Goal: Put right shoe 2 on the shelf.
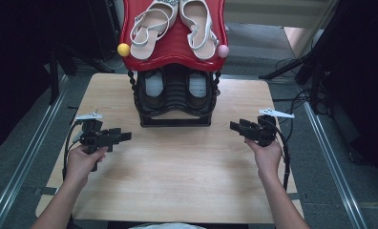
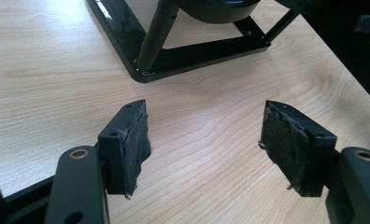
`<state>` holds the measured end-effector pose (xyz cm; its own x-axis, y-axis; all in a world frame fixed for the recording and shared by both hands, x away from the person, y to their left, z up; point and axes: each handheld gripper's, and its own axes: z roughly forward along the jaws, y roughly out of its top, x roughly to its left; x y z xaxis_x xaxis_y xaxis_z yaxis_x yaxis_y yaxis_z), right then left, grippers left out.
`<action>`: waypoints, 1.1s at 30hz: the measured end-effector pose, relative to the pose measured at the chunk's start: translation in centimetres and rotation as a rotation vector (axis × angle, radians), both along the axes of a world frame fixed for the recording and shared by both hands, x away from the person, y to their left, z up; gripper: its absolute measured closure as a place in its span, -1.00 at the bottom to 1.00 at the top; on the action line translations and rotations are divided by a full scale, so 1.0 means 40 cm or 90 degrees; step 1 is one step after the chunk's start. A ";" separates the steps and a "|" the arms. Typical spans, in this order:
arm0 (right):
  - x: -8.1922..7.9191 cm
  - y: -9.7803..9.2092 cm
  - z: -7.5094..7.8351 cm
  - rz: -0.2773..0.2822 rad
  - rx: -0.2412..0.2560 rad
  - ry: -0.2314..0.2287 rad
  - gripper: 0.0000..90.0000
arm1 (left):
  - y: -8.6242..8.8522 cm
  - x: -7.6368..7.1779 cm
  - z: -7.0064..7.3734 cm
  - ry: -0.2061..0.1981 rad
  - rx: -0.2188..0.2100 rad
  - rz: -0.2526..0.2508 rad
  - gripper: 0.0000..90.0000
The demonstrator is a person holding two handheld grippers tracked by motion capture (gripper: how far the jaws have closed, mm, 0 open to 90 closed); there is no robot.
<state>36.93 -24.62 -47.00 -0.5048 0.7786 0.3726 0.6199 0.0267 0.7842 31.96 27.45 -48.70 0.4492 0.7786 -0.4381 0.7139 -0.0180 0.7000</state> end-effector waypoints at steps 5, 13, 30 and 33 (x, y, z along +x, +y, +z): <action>-0.008 0.012 -0.021 0.010 -0.012 0.010 0.00 | -0.006 -0.001 0.000 -0.003 0.003 -0.004 -0.30; -0.007 0.028 -0.044 0.013 -0.023 0.029 0.02 | -0.013 0.000 -0.002 -0.001 0.013 -0.011 -0.34; -0.008 0.046 -0.052 0.024 -0.055 0.026 0.01 | -0.025 0.004 -0.010 0.016 0.028 -0.028 -0.39; -0.007 0.047 -0.053 0.024 -0.058 0.025 -0.01 | -0.029 0.006 -0.013 0.019 0.033 -0.030 -0.41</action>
<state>36.64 -22.74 -49.13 -0.5216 0.7907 0.3206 0.6468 0.1213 0.7530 32.20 26.30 -49.24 0.4734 0.7792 -0.4108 0.7315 -0.0879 0.6761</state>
